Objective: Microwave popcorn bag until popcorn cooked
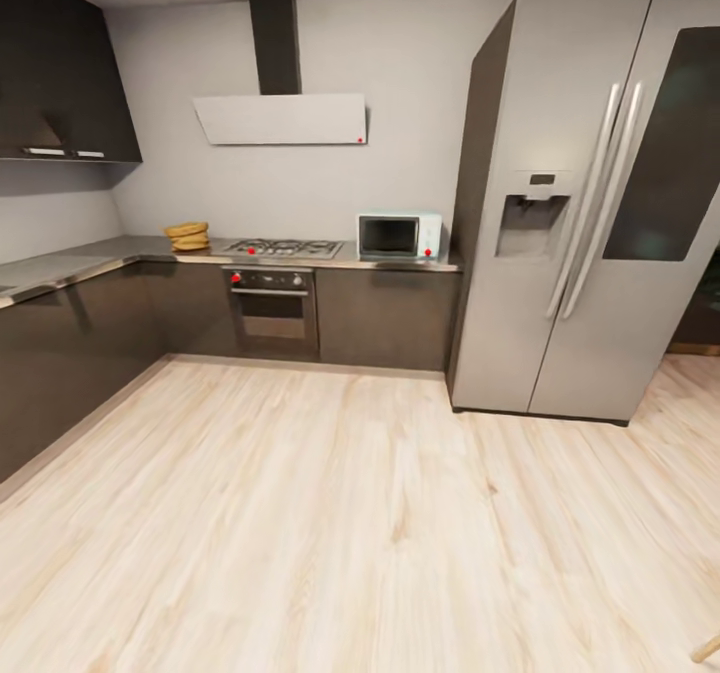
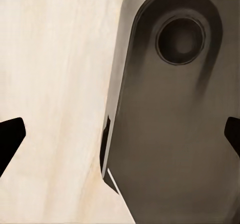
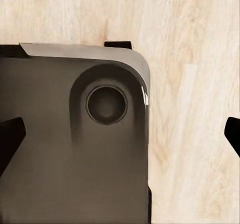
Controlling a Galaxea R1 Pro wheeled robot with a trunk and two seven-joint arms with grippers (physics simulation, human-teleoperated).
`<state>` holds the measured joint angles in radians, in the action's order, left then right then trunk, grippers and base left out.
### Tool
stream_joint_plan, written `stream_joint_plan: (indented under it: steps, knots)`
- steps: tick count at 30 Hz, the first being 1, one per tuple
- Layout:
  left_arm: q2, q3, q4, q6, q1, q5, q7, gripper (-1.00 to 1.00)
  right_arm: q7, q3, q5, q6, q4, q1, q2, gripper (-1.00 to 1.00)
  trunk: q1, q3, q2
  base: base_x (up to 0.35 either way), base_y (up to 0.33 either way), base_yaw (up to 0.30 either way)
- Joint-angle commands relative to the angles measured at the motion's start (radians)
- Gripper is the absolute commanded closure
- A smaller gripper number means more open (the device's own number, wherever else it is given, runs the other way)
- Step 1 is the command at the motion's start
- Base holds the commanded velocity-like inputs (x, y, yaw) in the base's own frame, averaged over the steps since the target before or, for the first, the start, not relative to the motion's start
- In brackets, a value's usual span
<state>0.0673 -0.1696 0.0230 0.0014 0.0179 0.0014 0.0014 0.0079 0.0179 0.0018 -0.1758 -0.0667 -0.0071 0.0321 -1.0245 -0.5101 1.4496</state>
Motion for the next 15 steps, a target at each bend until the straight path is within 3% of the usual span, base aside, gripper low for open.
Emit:
stream_joint_plan:
  steps: [1,5,15]
  knots:
    - [0.000,-0.005,0.000,0.000,0.000,0.000,0.000,-1.00,0.001,0.002,0.000,-0.004,0.001,-0.001,0.000,-1.00,0.000,-0.001,0.000,0.290,0.214,0.000]
    - [0.000,-0.005,0.000,0.000,0.000,0.000,0.000,-1.00,0.001,0.003,0.000,-0.004,0.001,-0.001,0.000,-1.00,0.000,-0.001,0.000,0.290,0.214,-0.041]
    - [0.000,-0.005,0.000,0.000,0.000,0.000,0.000,-1.00,0.001,0.004,0.001,-0.004,0.001,-0.001,0.000,-1.00,0.000,-0.001,0.000,0.290,0.214,-0.215]
